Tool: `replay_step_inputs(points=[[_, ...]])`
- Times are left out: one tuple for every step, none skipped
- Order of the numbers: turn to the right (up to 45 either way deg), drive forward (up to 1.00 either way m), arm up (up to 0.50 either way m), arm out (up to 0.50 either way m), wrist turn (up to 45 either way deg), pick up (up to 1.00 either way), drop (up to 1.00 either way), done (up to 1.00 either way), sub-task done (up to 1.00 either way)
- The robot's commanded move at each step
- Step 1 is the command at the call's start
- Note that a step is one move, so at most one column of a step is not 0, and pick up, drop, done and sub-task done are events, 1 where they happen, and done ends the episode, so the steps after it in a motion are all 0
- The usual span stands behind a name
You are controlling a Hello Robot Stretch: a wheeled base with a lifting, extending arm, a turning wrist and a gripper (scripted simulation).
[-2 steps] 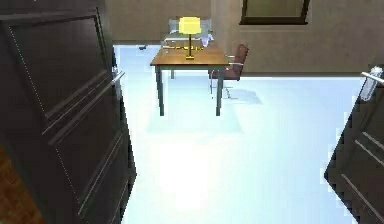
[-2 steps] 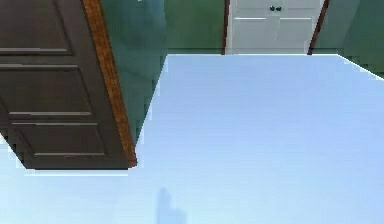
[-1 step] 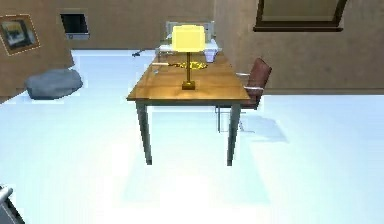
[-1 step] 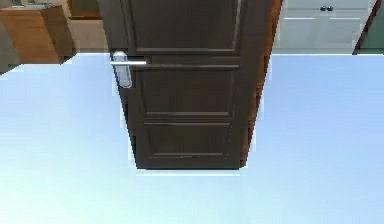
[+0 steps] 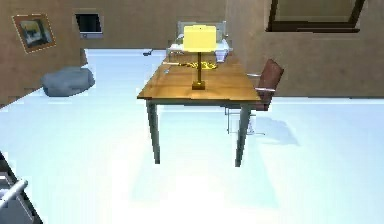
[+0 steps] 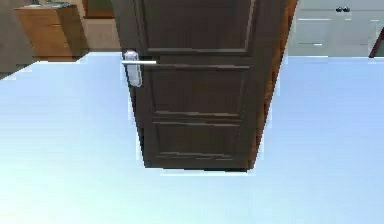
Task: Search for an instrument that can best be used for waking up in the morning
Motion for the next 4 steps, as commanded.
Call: replay_step_inputs(points=[[45.0, 0.0, 0.0, 0.0, 0.0, 0.0, 0.0, 0.0, 0.0], [45.0, 0.0, 0.0, 0.0, 0.0, 0.0, 0.0, 0.0, 0.0], [21.0, 0.0, 0.0, 0.0, 0.0, 0.0, 0.0, 0.0, 0.0], [0.0, 0.1, 0.0, 0.0, 0.0, 0.0, 0.0, 0.0, 0.0]])
